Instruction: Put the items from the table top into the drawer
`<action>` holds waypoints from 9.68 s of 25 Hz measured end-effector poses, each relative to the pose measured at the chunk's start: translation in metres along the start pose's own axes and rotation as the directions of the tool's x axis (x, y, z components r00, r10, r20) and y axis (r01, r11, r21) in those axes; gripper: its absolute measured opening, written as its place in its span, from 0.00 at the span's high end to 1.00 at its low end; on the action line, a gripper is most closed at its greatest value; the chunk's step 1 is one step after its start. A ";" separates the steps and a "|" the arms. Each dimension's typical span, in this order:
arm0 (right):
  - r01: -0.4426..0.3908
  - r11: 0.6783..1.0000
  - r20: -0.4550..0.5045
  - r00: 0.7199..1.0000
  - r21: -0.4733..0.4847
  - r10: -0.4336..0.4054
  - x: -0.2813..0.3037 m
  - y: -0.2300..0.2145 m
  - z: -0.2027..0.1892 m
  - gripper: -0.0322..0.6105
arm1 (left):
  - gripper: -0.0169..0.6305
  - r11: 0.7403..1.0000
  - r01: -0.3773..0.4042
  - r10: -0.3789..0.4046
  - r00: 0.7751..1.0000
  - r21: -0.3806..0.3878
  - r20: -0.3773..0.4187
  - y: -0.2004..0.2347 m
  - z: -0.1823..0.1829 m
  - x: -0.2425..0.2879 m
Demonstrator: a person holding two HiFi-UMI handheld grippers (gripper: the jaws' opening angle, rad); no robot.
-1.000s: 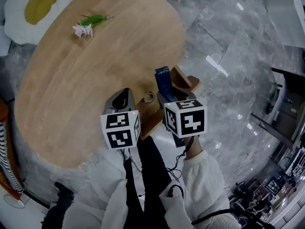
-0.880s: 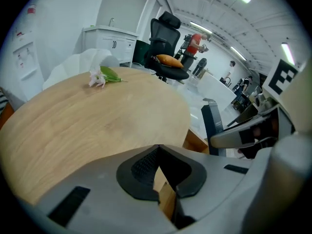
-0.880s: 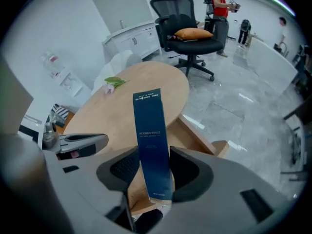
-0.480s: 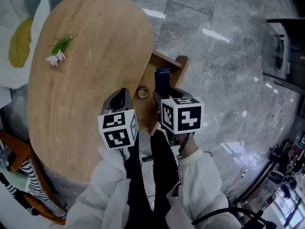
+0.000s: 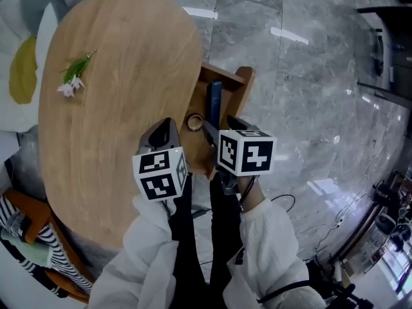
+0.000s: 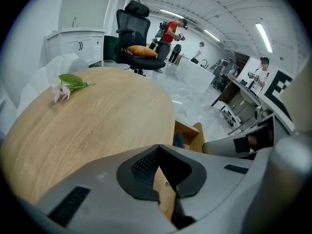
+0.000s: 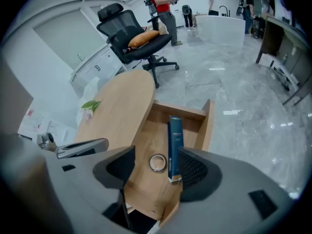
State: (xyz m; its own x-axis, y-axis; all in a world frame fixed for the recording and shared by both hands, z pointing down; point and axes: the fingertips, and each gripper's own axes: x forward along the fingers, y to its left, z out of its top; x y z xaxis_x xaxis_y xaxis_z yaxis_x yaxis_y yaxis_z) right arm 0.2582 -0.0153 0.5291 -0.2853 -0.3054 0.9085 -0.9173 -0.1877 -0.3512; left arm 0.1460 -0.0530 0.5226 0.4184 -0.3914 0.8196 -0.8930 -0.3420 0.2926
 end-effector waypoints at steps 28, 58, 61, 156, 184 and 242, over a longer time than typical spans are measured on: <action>0.158 0.978 0.127 0.982 -0.135 -0.141 -0.029 -0.038 0.028 0.84 | 0.98 0.995 -0.046 0.050 0.998 -0.089 0.047 -0.010 0.000 0.005; -0.053 0.880 -0.038 0.998 -0.471 0.040 0.013 0.090 0.048 0.85 | 0.98 0.903 -0.184 0.250 0.960 -0.387 0.125 0.087 -0.003 -0.053; -0.068 0.853 -0.062 0.997 -0.518 0.042 0.028 0.117 0.053 0.85 | 0.98 0.888 -0.197 0.272 0.954 -0.416 0.128 0.116 0.001 -0.062; -0.124 0.778 -0.001 0.988 -0.616 0.156 -0.031 0.055 0.068 0.79 | 0.98 0.920 -0.162 0.256 0.938 -0.357 0.234 0.032 -0.008 -0.071; -0.142 0.923 -0.131 0.986 -0.357 0.101 -0.024 0.004 -0.114 0.79 | 0.98 0.897 -0.211 0.277 0.954 -0.388 0.120 -0.002 -0.142 -0.103; -0.200 0.892 0.234 0.920 -0.406 0.313 -0.322 0.111 -0.033 0.85 | 0.98 0.974 -0.038 0.139 0.881 -0.225 0.453 -0.119 0.029 -0.356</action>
State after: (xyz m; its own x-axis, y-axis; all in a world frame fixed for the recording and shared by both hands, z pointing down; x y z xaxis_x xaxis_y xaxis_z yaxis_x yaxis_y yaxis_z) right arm 0.2386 0.0926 0.2052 -0.4848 -0.5584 0.6732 -0.8736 0.2729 -0.4028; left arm 0.1080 0.1024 0.1815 0.3195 -0.7792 0.5393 -0.9225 -0.1256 0.3650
